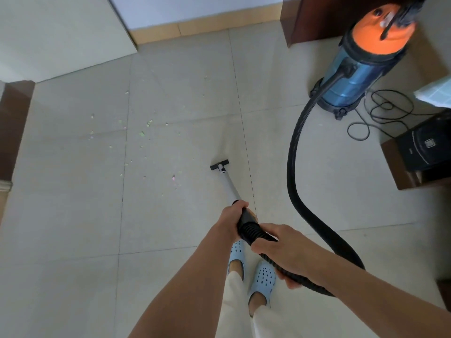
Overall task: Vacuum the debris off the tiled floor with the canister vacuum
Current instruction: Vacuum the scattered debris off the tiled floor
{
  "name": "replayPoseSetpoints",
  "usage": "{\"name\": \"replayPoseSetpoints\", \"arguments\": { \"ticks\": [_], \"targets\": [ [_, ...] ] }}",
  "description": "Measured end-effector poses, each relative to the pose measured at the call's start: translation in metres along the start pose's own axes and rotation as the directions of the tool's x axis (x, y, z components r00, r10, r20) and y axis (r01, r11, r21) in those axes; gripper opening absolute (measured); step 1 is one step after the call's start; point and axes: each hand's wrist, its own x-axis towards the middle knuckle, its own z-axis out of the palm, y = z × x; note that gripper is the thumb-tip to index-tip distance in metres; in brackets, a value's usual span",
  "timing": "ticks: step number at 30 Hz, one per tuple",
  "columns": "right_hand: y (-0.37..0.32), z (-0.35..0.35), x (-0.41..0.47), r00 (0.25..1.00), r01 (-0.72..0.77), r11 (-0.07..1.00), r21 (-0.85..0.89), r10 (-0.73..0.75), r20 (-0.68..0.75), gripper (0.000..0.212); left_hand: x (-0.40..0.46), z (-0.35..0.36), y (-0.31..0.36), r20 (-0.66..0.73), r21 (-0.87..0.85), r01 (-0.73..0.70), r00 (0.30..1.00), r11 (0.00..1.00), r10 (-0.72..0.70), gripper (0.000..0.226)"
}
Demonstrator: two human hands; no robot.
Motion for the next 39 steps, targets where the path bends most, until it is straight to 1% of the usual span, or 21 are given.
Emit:
{"name": "replayPoseSetpoints", "arguments": {
  "ticks": [4, 8, 14, 18, 21, 27, 29, 32, 34, 36, 39],
  "targets": [
    [-0.01, -0.005, 0.017, 0.999, 0.02, 1.0, -0.002, -0.02, -0.029, 0.033, 0.015, 0.005, 0.019, 0.022, -0.001, -0.013, 1.0, 1.0, 0.013, 0.016],
    [-0.03, -0.015, 0.042, 0.997, 0.043, 0.999, -0.026, -0.045, -0.059, 0.033, 0.031, 0.01, 0.051, 0.011, 0.006, -0.024, 1.0, 1.0, 0.024, 0.017],
    [-0.055, -0.029, 0.074, 0.996, 0.043, 0.999, -0.001, -0.043, -0.084, 0.027, 0.046, 0.02, 0.094, 0.015, 0.06, -0.039, 0.999, 0.997, 0.038, 0.017],
    [-0.071, -0.033, 0.087, 0.997, 0.047, 0.998, 0.046, -0.044, -0.068, 0.029, 0.05, 0.019, 0.115, 0.017, 0.055, -0.043, 0.999, 0.998, 0.042, 0.015],
    [-0.083, -0.027, 0.094, 0.998, 0.054, 0.997, 0.047, -0.053, -0.036, 0.032, 0.05, 0.006, 0.125, 0.001, 0.046, -0.055, 0.998, 0.997, 0.055, 0.016],
    [-0.104, -0.003, 0.101, 0.998, 0.034, 0.999, 0.013, -0.035, 0.056, 0.033, 0.045, -0.035, 0.13, -0.072, 0.01, -0.082, 0.994, 0.997, 0.083, 0.013],
    [-0.112, 0.006, 0.1, 0.996, 0.007, 1.0, -0.006, -0.007, 0.087, 0.032, 0.039, -0.047, 0.13, -0.095, -0.018, -0.082, 0.992, 0.996, 0.08, 0.013],
    [-0.123, 0.019, 0.099, 0.994, -0.027, 0.993, -0.112, 0.038, 0.102, 0.035, 0.03, -0.057, 0.124, -0.117, 0.005, -0.094, 0.989, 0.996, 0.094, 0.018],
    [-0.126, 0.027, 0.097, 0.995, -0.006, 0.987, -0.162, 0.021, 0.094, 0.043, 0.025, -0.061, 0.118, -0.143, 0.033, -0.109, 0.983, 0.994, 0.113, 0.019],
    [-0.12, 0.033, 0.093, 0.995, 0.024, 0.985, -0.173, -0.007, 0.096, 0.047, 0.02, -0.065, 0.108, -0.147, 0.028, -0.106, 0.983, 0.994, 0.109, 0.018],
    [-0.103, 0.039, 0.082, 0.995, 0.053, 0.98, -0.192, -0.034, 0.099, 0.042, 0.014, -0.07, 0.087, -0.142, -0.013, -0.084, 0.986, 0.996, 0.081, 0.015]
  ]
}}
